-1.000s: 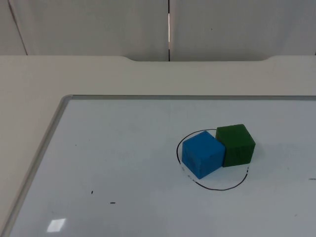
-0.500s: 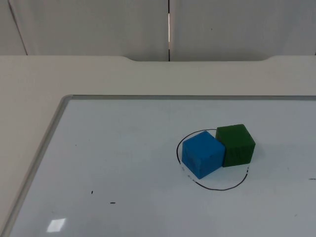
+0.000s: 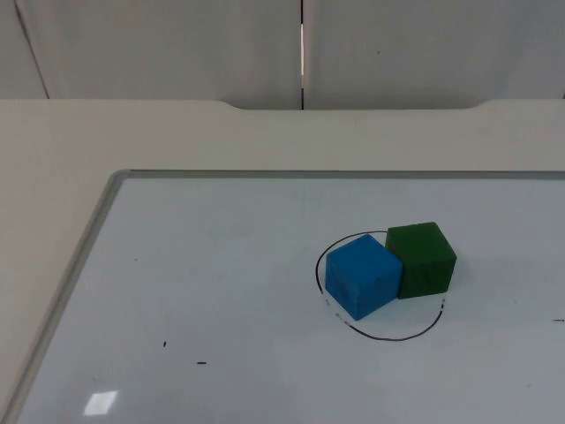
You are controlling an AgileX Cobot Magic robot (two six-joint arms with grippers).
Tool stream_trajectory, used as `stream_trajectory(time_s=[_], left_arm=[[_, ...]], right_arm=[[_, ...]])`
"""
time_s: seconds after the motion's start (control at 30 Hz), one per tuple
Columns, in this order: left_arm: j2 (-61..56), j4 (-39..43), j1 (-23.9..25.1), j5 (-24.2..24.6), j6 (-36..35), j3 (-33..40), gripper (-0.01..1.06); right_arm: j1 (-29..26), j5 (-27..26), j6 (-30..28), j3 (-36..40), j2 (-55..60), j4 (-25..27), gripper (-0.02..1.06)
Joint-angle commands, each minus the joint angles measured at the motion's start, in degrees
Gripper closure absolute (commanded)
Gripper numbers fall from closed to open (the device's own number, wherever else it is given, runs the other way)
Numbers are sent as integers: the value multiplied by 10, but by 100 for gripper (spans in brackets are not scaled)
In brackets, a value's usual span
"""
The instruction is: Push the two cubes into the marked area.
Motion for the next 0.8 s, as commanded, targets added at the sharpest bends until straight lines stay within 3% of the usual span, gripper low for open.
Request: stream_trajectory(time_s=[0.0,0.43,0.57,0.77], left_arm=[[-2,1,2,-6,-2,2,0],[-2,1,2,-6,-2,2,0],[-2,1,2,-6,-2,2,0],[-2,1,2,-6,-2,2,0]], right_arm=[[-1,-2,-5,1,-1,0,-1],[-3,-2,-5,1,-1,0,-1],[-27,-2,-5,1,-1,0,-1],[-106,-4,-5,1,-1,3,-1]])
